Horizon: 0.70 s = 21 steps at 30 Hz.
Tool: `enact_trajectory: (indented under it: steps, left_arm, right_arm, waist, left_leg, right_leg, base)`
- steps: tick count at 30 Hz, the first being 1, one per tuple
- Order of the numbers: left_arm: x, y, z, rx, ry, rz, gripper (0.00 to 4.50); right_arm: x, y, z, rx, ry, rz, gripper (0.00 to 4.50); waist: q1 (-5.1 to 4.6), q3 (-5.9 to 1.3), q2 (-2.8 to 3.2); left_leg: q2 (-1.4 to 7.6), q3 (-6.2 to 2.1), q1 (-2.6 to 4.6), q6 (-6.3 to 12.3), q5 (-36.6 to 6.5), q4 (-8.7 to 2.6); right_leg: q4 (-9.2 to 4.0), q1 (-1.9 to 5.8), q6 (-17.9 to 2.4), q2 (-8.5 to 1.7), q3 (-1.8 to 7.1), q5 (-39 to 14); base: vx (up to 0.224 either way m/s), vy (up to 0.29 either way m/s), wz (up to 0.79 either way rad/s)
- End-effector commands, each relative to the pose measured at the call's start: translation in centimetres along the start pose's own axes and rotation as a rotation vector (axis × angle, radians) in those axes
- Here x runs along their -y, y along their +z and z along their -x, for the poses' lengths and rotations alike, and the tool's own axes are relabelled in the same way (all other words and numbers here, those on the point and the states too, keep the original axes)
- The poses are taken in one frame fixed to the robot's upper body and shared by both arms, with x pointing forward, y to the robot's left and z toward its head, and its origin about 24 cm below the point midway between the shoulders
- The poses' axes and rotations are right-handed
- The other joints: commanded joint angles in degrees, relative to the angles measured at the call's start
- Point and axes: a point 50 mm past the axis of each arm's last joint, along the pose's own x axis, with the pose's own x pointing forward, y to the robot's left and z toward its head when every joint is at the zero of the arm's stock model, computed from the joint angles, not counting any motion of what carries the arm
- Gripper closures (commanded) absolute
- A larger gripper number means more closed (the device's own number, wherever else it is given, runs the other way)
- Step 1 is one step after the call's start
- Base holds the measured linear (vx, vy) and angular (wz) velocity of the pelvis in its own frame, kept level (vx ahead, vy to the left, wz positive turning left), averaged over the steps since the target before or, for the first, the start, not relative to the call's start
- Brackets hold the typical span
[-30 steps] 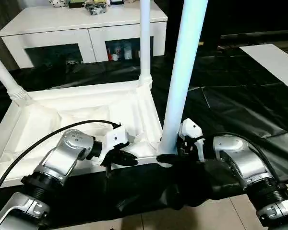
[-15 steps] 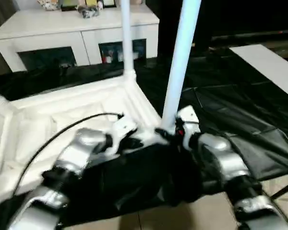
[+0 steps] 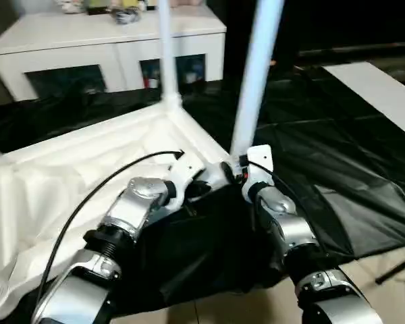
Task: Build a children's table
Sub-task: Rotate leg to tighten
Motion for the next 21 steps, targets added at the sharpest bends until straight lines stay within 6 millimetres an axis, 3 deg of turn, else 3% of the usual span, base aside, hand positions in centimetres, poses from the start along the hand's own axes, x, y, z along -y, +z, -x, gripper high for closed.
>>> enact_trajectory:
  steps: [1, 4, 5, 10, 12, 16, 17, 19, 21]
  left_arm:
    - [-0.7, -1.4, 1.1, -0.043, 0.003, -0.014, 4.5]
    - [-0.6, -1.6, 1.4, -0.05, -0.045, -0.025, 4.5]
    - [-0.5, -1.9, 1.6, -0.069, -0.074, -0.03, 4.5]
    - [0.6, -2.5, 3.0, -0.079, -0.271, -0.063, 4.5]
    - [1.0, -2.5, 3.3, -0.071, -0.335, -0.098, 4.5]
    - [1.8, -2.6, 4.4, -0.079, -0.467, -0.115, 4.5]
    - [1.8, -2.7, 4.7, -0.091, -0.474, -0.122, 4.5]
    - [1.7, -2.7, 4.7, -0.091, -0.471, -0.119, 4.5]
    - [1.6, -2.7, 4.9, -0.091, -0.469, -0.117, 4.5]
  right_arm:
    - [0.9, 1.0, 0.6, 0.009, 0.154, 0.062, 0.66]
    - [1.7, 1.2, 1.3, -0.005, 0.258, 0.103, 0.66]
    - [2.2, 1.2, 2.0, -0.019, 0.343, 0.158, 0.66]
    - [4.1, 1.2, 5.1, -0.079, 0.645, 0.297, 0.66]
    - [4.3, 1.4, 5.3, -0.082, 0.666, 0.306, 0.66]
    - [4.2, 1.9, 6.1, -0.101, 0.774, 0.303, 0.66]
    - [4.1, 2.0, 6.2, -0.102, 0.804, 0.305, 0.66]
    - [3.9, 2.1, 6.2, -0.097, 0.82, 0.307, 0.66]
    - [3.7, 2.1, 6.3, -0.095, 0.851, 0.305, 0.66]
  waist:
    - [0.28, -3.54, -0.21]
    - [0.46, -3.89, -0.36]
    - [0.5, -3.91, -0.16]
    - [1.28, -3.8, -0.55]
    - [1.33, -3.64, -0.35]
    - [1.73, -3.26, -0.44]
    - [1.92, -3.17, -0.2]
    - [2.41, -3.19, -0.36]
    - [2.57, -3.25, -0.43]
  left_leg:
    - [2.56, -1.63, 0.26, 1.78, -14.7, -4.8]
    - [2.69, -1.51, 0.01, 3.9, -10.6, -4.31]
    - [2.62, -1.41, 0.04, 4.73, -9.6, -4.15]
    - [3.02, -1.27, -0.08, 6.88, -9.0, -3.89]
    - [3.19, -1.19, 0.06, 6.57, -10.1, -4.02]
    - [3.51, -1.22, 0.66, 4.21, -14.2, -4.59]
    - [3.57, -1.19, 0.93, 3.56, -15.0, -4.71]
    - [3.51, -1.05, 1.29, 2.77, -15.6, -4.69]
    - [3.48, -1.07, 1.07, 2.5, -14.8, -4.73]
  right_leg:
    - [-4.15, 2.78, -11.4, -3.26, 2.18, -14.6]
    - [-3.34, 3.11, -13.0, -3.13, 2.19, -7.9]
    - [-3.17, 3.1, -14.1, -3.17, 2.14, -6.3]
    - [-2.99, 3.49, -15.8, -3.24, 1.98, -5.5]
    - [-3.14, 3.13, -15.9, -3.12, 1.95, -7.8]
    - [-3.66, 2.66, -14.6, -3.06, 2.14, -14.6]
    - [-3.8, 2.33, -14.3, -3.05, 2.23, -15.7]
    - [-3.88, 2.07, -14.0, -3.0, 2.35, -16.0]
    - [-3.69, 2.24, -14.0, -3.07, 2.42, -15.0]
  base:
    - [0.0, 0.0, 0.0]
    - [0.0, 0.0, 0.0]
    - [0.0, 0.0, 0.0]
    - [0.0, 0.0, 0.0]
    - [0.0, 0.0, 0.0]
    - [0.0, 0.0, 0.0]
    - [0.0, 0.0, 0.0]
    - [0.0, 0.0, 0.0]
    - [0.0, 0.0, 0.0]
